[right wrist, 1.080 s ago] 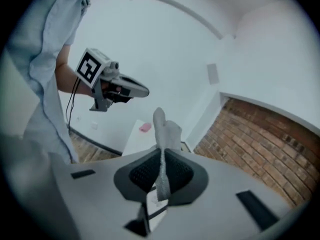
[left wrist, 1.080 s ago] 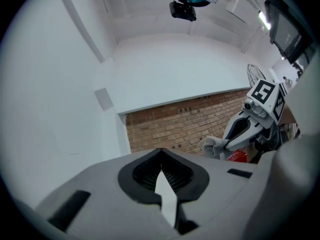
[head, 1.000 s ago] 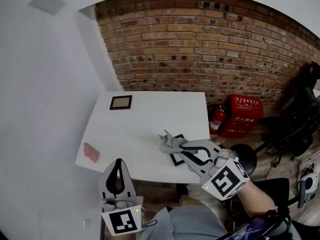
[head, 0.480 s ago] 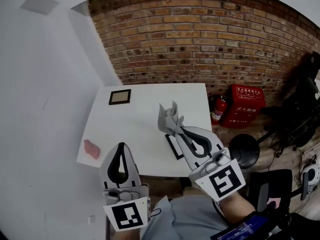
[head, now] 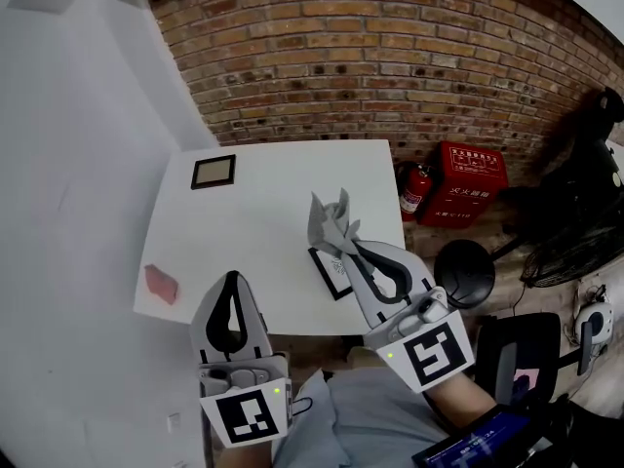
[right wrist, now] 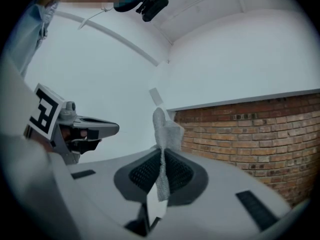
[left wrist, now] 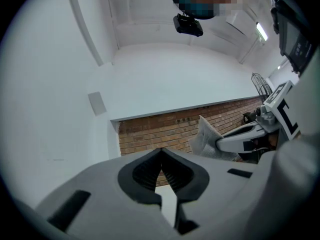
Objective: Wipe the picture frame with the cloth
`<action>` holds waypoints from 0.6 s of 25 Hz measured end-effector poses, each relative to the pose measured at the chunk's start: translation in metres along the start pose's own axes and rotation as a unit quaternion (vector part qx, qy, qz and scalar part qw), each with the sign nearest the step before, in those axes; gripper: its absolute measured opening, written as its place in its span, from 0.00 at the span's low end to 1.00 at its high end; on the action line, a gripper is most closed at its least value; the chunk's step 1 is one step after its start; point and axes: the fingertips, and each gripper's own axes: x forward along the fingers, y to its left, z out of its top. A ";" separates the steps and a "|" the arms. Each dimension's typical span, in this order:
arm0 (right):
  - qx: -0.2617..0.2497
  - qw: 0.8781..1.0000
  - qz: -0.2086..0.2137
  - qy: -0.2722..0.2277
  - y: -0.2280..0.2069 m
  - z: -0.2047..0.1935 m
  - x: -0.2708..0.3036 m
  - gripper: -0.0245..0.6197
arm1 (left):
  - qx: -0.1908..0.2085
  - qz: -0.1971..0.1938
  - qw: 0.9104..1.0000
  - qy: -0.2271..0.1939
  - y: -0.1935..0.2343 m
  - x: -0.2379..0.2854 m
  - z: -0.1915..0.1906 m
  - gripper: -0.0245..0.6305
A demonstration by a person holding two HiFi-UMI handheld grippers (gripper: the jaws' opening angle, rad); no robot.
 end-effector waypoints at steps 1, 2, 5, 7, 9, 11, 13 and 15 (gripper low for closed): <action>0.001 1.000 -0.001 0.000 -0.001 -0.001 0.000 0.07 | 0.002 -0.001 1.000 -0.001 0.000 0.001 -0.001 0.05; 0.001 1.000 -0.001 0.000 -0.002 -0.001 0.001 0.07 | 0.003 -0.002 1.000 -0.003 -0.001 0.002 -0.002 0.05; 0.002 1.000 0.002 0.002 -0.005 -0.003 0.005 0.07 | -0.003 -0.003 1.000 0.003 -0.003 0.007 -0.006 0.05; 0.003 1.000 0.004 0.006 -0.006 -0.006 0.008 0.07 | -0.004 -0.004 1.000 0.006 -0.003 0.011 -0.008 0.05; 0.004 1.000 0.006 0.010 -0.005 -0.010 0.011 0.07 | -0.006 -0.004 1.000 0.007 -0.001 0.013 -0.011 0.05; 0.004 1.000 0.009 0.010 -0.005 -0.011 0.014 0.07 | -0.009 -0.004 1.000 0.010 -0.001 0.015 -0.013 0.05; 0.004 1.000 0.011 0.008 -0.005 -0.011 0.017 0.07 | -0.006 -0.003 1.000 0.009 0.000 0.016 -0.014 0.05; 0.004 1.000 0.013 0.006 -0.005 -0.010 0.019 0.07 | -0.005 -0.004 1.000 0.009 0.000 0.018 -0.014 0.05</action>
